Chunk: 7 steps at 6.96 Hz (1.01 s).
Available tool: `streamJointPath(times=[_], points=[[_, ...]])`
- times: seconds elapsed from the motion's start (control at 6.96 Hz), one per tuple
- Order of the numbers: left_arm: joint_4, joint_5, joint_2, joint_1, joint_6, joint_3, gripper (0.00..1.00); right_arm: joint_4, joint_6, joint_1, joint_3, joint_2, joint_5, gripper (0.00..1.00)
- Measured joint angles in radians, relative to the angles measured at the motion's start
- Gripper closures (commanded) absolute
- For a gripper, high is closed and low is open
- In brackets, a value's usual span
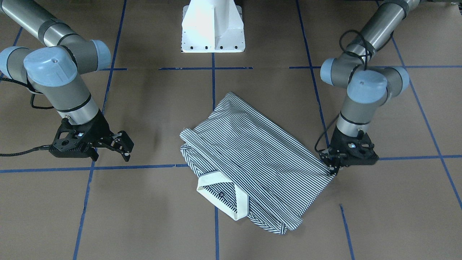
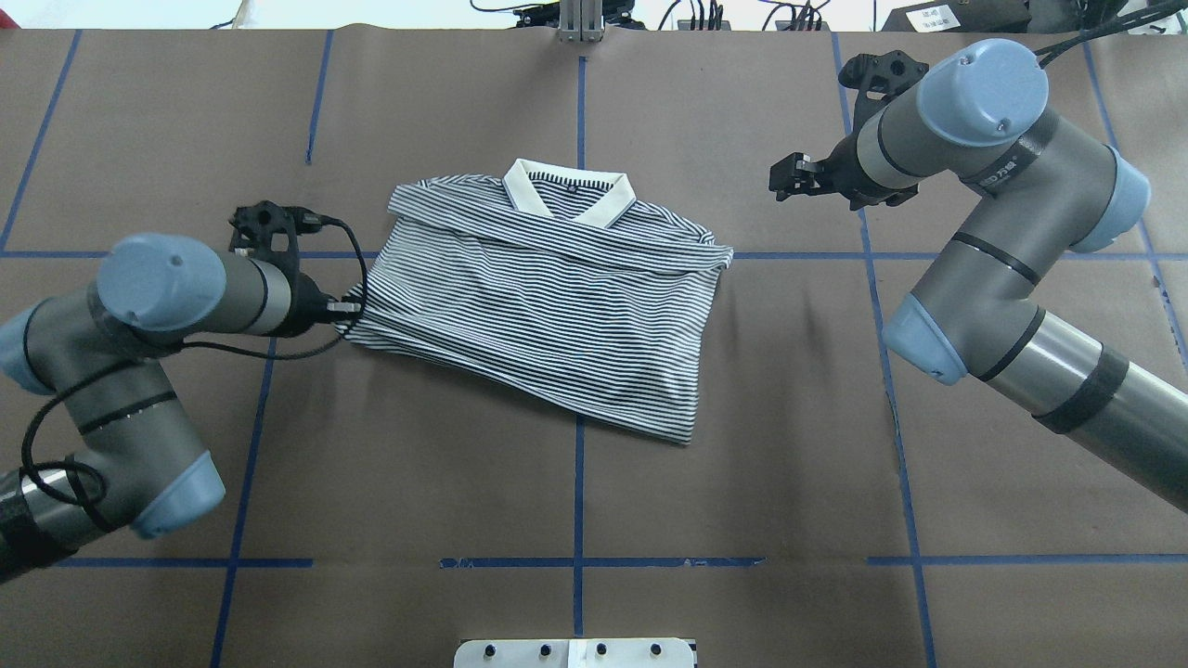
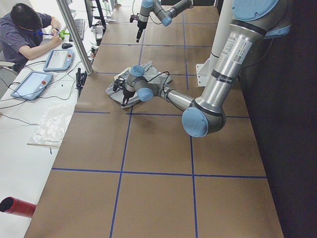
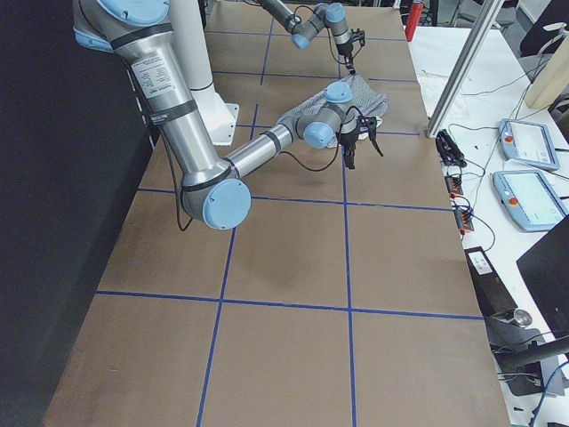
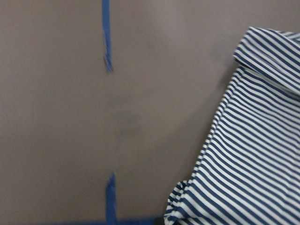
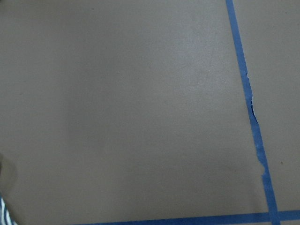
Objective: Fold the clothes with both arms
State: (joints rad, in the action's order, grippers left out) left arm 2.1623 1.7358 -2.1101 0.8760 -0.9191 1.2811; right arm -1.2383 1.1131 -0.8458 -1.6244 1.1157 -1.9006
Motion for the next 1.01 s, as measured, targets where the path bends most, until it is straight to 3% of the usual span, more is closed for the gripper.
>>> streamJointPath(times=[0.14, 0.29, 0.57, 0.86, 1.01], points=[[0.106, -0.054, -0.133, 0.034, 0.015, -0.225, 1.00, 0.000, 0.000, 0.000, 0.000, -0.001, 0.000, 0.00], [0.179, -0.093, -0.226, 0.049, 0.021, -0.382, 0.01, 0.000, 0.003, 0.002, 0.001, -0.003, 0.000, 0.00], [0.224, -0.097, -0.260, 0.072, 0.109, -0.457, 0.00, 0.000, 0.066, 0.022, 0.017, -0.036, 0.004, 0.04], [0.231, 0.039, -0.191, 0.132, 0.266, -0.373, 0.00, 0.005, 0.217, 0.065, 0.151, -0.187, 0.075, 0.35], [0.232, 0.081, -0.156, 0.145, 0.295, -0.318, 0.00, 0.009, 0.308, 0.091, 0.268, -0.302, 0.130, 0.42]])
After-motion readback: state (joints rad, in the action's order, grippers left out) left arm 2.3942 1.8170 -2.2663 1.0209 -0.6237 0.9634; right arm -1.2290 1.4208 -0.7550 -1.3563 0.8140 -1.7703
